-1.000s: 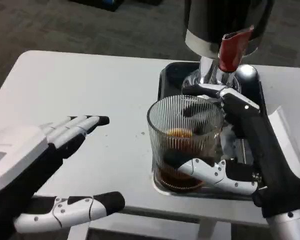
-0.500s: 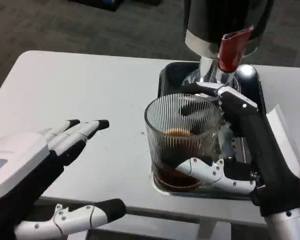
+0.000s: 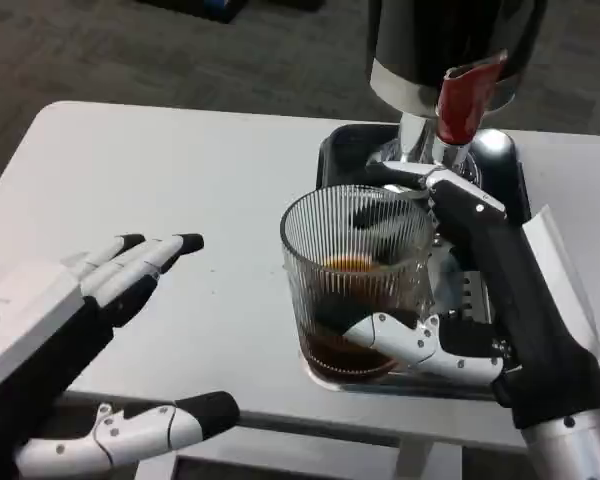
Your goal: Grasp the cup under the faucet to collect the drink, then remove the cup.
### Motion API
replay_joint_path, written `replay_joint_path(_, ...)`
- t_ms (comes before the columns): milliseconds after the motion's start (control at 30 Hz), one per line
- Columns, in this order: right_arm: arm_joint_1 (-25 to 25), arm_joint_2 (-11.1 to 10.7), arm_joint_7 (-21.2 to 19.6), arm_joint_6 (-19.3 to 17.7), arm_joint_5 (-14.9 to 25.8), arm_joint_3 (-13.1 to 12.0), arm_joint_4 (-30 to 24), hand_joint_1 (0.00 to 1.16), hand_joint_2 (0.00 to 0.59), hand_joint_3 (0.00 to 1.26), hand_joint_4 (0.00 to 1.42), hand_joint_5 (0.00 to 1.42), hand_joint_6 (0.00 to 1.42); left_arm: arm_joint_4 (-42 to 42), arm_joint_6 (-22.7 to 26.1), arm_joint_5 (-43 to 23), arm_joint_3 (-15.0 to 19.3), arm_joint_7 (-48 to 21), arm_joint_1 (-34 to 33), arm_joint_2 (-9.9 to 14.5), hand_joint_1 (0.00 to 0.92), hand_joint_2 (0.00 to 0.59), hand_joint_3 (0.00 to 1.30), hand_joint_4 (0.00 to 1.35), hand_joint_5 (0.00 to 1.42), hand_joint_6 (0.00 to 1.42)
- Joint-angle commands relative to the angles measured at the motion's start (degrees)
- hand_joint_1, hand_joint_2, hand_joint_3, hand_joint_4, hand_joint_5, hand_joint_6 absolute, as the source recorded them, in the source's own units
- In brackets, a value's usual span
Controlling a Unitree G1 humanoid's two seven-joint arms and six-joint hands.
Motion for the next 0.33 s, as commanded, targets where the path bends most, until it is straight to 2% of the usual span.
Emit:
replay_joint_path(33, -1.02, 0.44, -0.69, -1.86, 0.39, 0.26, -0.2, 0.81, 0.233, 1.08, 1.21, 1.42, 1.42, 1.0, -0.77, -0.33, -0.35, -0.41, 0.04, 0.52, 0.0, 0.095, 0.05, 0.0, 0.0, 0.06)
replay_joint_path(333, -1.71, 0.56, -0.82, -1.81, 0.22, 0.28, 0.63, 0.81, 0.233, 1.08, 1.22, 1.42, 1.42, 2.23, -1.18, -0.73, -0.2, -0.66, -0.49, 0.96, 0.0, 0.098, 0.05, 0.0, 0.0, 0.06)
